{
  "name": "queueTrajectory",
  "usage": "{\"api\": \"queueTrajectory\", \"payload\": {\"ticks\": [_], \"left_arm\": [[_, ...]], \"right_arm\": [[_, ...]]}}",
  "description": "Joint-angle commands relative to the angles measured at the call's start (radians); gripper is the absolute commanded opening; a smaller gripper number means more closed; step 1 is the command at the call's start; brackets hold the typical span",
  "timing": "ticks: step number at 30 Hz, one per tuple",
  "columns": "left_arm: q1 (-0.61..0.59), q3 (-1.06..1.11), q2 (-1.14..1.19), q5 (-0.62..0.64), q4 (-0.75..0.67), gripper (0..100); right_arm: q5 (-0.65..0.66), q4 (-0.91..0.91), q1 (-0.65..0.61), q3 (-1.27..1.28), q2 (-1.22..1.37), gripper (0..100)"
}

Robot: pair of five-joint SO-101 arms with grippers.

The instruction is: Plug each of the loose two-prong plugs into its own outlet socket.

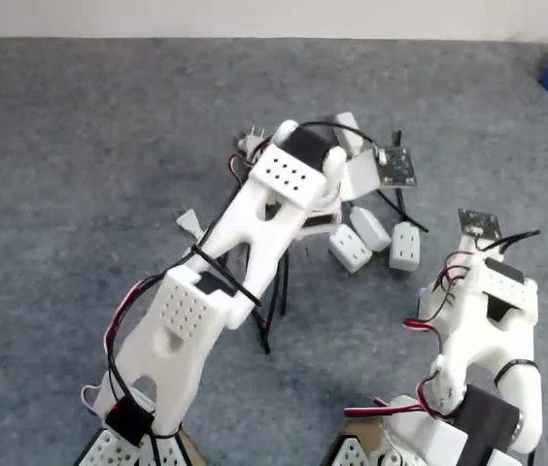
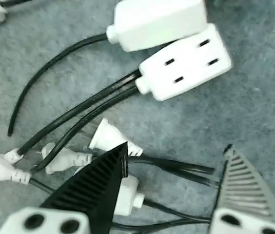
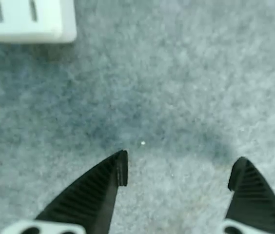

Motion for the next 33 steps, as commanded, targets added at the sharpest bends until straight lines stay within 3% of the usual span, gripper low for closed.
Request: {"api": "queueTrajectory", "payload": {"ticks": [1,6,10,17,25,33], "left_arm": [[-0.157,-0.058,0.002,0.101,0.031,28],[-0.397,-0.025,-0.005,0.315,0.034,24],[-0.503,0.053,-0.004,0.356,0.035,24],[-0.519,0.085,-0.007,0.354,0.035,24],[-0.498,0.088,-0.027,0.356,0.038,24],[-0.582,0.162,-0.203,0.356,0.035,24]], "right_arm": [[0.009,-0.01,0.036,-0.004,-0.033,32.9],[0.009,0.022,-0.041,-0.01,-0.036,32.9],[0.003,0.093,-0.147,-0.054,-0.038,32.9],[0.002,0.228,-0.232,-0.189,-0.033,32.9],[-0.06,0.249,-0.429,-0.203,-0.031,32.9],[-0.121,0.168,-0.423,-0.2,-0.03,32.9]]}}
